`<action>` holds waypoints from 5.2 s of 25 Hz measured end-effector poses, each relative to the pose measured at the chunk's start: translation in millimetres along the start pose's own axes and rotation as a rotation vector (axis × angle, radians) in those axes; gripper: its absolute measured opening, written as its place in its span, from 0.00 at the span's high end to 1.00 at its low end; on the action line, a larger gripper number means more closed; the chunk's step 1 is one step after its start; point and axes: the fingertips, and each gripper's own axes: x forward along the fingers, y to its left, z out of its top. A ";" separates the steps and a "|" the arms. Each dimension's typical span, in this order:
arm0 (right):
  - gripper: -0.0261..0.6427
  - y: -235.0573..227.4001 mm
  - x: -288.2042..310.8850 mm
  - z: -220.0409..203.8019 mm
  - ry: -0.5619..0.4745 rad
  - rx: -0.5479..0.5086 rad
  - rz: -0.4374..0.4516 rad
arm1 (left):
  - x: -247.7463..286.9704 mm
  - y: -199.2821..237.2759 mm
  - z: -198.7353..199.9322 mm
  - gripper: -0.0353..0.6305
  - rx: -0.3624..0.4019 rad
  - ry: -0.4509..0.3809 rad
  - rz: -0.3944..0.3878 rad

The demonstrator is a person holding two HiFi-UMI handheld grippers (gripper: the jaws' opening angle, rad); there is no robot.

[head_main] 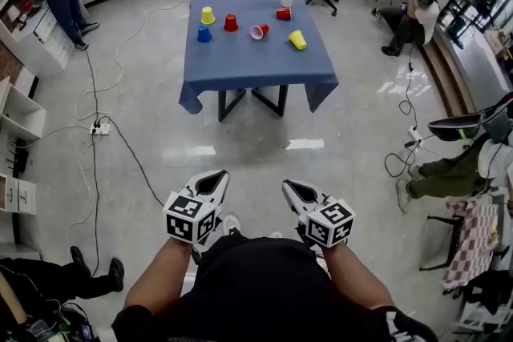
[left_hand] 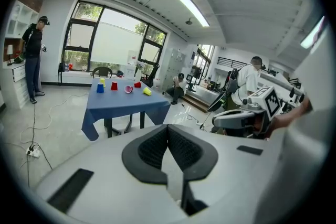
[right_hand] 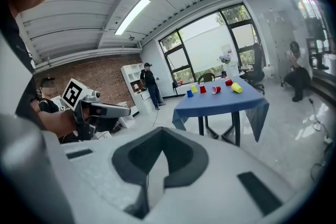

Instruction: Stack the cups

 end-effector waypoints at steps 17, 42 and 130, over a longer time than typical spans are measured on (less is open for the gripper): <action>0.96 13.0 64.2 35.0 -0.024 0.020 -0.048 | -1.0 69.9 0.5 0.94 -0.007 0.024 -0.034; 0.96 -90.6 121.0 89.2 -0.014 0.066 -0.062 | 103.2 92.5 59.7 0.94 -0.013 0.055 -0.065; 0.96 -423.0 446.1 313.6 0.103 0.173 -0.249 | 374.9 397.4 277.9 0.94 -0.053 0.112 0.014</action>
